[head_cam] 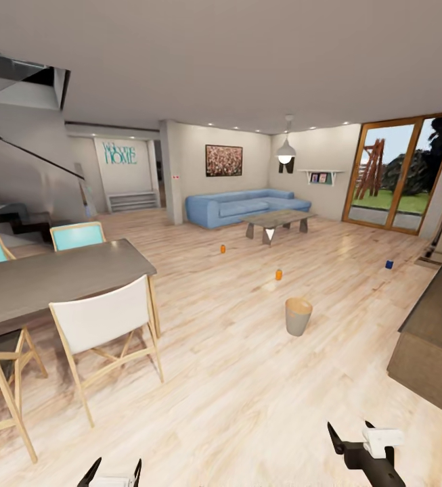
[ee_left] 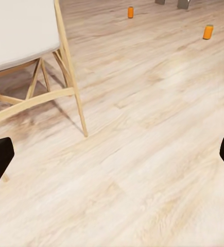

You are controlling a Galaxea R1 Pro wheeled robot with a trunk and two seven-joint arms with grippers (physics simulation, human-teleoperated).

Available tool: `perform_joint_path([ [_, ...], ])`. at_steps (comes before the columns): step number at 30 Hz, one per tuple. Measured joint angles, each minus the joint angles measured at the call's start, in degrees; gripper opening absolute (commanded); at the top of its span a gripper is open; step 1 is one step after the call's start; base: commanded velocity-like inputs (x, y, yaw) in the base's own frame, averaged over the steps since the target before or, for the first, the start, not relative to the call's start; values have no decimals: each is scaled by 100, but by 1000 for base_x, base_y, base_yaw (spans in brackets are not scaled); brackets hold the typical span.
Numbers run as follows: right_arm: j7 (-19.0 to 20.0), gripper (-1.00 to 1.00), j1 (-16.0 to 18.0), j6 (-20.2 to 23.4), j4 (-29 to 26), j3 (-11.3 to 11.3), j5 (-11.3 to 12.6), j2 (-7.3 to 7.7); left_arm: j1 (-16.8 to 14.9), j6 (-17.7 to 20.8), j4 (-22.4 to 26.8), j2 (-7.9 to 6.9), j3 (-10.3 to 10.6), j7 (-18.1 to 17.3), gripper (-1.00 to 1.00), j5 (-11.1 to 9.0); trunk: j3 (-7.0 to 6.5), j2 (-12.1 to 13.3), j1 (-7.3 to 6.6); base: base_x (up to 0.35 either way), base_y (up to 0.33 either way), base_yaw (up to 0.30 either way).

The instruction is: Put the three can of soda from the living room inside the tash can in the kitchen.

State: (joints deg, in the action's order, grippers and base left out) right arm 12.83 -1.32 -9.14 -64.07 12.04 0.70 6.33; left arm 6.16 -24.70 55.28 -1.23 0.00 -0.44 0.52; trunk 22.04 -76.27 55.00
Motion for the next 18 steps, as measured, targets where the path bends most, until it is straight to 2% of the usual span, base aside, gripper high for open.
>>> perform_joint_path([
  [2, 0, 100, 0, 0, 0, 0, 0, 0, 0, 0, 0, 0, 0, 0, 100, 0, -23, 80, -44, 0, 0, -148],
  [11, 0, 100, 0, -5, 0, 0, 0, 0, 7, -9, 14, -6, 7, -1, 100, -4, 14, 82, -45, 17, 0, -87],
  [18, 0, 100, 0, -5, 0, 0, 0, 0, 8, 6, 17, 0, 4, -6, 100, 0, 18, 82, -45, 209, -72, -107],
])
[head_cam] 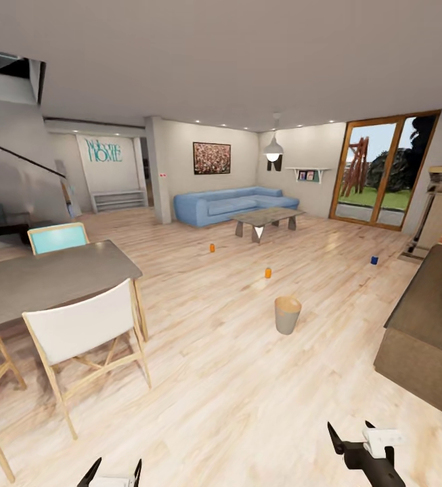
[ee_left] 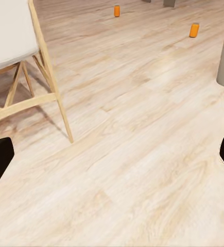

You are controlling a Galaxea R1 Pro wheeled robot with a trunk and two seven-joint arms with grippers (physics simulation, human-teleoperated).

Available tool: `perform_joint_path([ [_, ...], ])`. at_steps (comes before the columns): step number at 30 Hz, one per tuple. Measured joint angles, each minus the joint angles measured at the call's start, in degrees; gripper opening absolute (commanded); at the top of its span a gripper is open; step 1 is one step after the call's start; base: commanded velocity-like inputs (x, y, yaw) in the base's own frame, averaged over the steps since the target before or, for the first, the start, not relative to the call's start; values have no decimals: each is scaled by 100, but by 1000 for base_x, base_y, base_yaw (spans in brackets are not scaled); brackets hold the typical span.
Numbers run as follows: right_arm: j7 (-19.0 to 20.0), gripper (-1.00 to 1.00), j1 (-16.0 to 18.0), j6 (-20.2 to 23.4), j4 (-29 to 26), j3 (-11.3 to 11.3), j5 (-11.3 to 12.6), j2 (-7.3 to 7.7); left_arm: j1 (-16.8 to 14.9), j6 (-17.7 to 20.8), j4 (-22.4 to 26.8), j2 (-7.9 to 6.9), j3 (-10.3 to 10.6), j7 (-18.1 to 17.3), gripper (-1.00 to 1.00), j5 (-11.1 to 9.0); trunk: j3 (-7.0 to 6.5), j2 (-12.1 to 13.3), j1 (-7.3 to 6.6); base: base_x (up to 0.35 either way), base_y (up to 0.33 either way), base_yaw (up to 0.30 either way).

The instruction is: Put the three can of soda from the living room inside the tash can in the kitchen.

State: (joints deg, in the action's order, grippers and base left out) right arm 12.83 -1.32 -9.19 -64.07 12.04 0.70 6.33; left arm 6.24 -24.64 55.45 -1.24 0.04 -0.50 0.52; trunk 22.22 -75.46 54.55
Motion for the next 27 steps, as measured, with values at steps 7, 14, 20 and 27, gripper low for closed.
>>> perform_joint_path([
  [7, 0, 100, 0, -2, 0, 0, 0, 0, 0, 2, 1, -1, 11, 5, 100, 0, 0, 0, 0, 270, -155, -226],
  [14, 0, 100, 0, 1, 0, 0, 0, 0, 0, 3, -6, -7, 12, 3, 100, 7, -8, 0, 0, 274, -169, -239],
  [20, 0, 100, 0, 1, 0, 0, 0, 0, 0, -2, -8, -8, 13, 5, 100, 9, -20, 0, 0, 273, -167, -147],
  [27, 0, 100, 0, -3, 0, 0, 0, 0, 0, -19, 8, -8, 1, -19, 100, -5, -24, 0, 0, 86, -46, -24],
])
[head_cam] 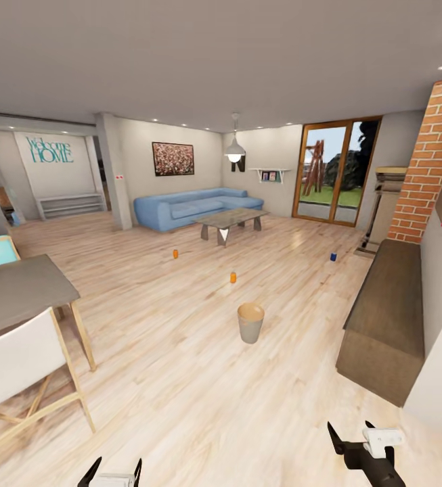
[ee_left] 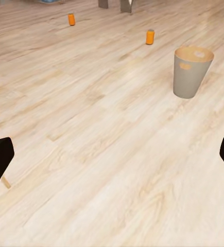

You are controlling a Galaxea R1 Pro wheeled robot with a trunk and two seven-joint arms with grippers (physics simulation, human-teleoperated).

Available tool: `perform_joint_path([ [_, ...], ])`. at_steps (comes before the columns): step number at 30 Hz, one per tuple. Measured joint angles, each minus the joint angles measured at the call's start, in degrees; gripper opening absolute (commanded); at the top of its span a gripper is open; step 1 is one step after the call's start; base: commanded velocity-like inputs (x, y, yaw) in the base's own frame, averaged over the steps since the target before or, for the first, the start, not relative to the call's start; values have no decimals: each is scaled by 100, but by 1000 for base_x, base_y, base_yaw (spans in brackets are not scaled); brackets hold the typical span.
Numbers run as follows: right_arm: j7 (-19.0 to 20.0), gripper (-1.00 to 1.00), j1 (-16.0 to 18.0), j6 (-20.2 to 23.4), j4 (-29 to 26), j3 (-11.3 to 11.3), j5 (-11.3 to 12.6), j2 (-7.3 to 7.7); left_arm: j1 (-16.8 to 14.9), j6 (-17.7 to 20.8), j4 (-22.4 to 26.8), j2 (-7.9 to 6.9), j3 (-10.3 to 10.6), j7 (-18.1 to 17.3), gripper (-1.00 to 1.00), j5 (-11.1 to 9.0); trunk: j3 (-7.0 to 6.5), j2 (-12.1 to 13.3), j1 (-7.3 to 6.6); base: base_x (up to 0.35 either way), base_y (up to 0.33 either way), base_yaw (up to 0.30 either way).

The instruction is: Put the three can of soda from the living room inside the tash can in the kitchen.

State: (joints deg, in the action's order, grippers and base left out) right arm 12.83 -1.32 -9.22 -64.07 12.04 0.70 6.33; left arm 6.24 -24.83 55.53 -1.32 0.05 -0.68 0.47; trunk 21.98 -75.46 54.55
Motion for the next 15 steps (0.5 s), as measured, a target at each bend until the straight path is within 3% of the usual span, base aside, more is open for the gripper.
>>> perform_joint_path([
  [15, 0, 100, 0, -1, 0, -8, 0, 0, 0, 1, -6, 3, 5, 15, 100, 5, -269, 600, -329, 6, -3, -2],
])
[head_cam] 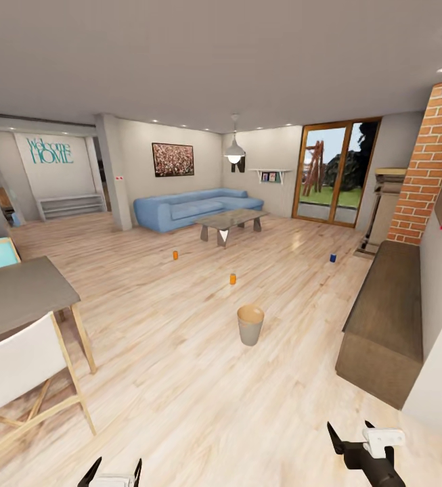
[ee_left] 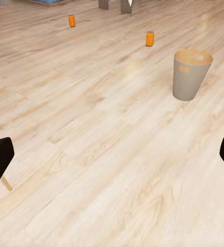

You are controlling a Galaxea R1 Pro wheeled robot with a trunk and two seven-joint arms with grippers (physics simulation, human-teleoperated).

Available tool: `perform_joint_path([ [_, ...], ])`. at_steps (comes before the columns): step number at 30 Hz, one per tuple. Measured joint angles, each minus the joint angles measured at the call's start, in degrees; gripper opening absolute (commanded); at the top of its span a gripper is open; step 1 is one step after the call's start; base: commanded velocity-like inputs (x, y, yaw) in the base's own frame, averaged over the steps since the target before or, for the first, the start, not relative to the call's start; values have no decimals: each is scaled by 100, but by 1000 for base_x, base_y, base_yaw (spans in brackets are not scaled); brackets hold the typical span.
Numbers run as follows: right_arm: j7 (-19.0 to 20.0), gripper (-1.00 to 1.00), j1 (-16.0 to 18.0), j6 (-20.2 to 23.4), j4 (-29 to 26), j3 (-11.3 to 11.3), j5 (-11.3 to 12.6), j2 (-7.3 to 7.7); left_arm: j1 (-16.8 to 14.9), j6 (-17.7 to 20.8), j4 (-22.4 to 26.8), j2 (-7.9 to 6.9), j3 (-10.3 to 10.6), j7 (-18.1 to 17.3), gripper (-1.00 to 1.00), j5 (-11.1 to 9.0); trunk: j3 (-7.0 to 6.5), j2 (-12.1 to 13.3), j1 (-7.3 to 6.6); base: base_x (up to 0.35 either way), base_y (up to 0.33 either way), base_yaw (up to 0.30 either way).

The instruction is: Put the three can of soda from the living room inside the tash can in the kitchen.

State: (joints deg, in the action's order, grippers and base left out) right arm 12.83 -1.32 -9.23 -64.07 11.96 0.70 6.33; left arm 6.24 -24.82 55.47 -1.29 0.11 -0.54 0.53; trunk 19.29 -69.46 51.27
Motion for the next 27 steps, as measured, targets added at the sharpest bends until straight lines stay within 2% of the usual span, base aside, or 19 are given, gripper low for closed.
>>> perform_joint_path([
  [3, 0, 100, 0, 0, 0, -1, 0, 0, 0, -3, 8, -1, 3, 1, 100, 0, -45, 120, -66, 0, 0, 0],
  [11, 0, 100, 0, 5, 0, -2, 0, 0, 4, -21, 47, -2, 6, 1, 100, -6, 12, 122, -67, 0, 0, 0],
  [17, 0, 100, 0, 3, 0, -1, 0, 0, 8, -217, 40, -3, 7, -7, 100, -3, 50, 122, -67, 21, 0, 0],
  [27, 0, 100, 0, 0, 0, -1, 0, 0, 9, -261, 24, -3, 15, -24, 100, 0, 61, 122, -67, 262, 0, 0],
])
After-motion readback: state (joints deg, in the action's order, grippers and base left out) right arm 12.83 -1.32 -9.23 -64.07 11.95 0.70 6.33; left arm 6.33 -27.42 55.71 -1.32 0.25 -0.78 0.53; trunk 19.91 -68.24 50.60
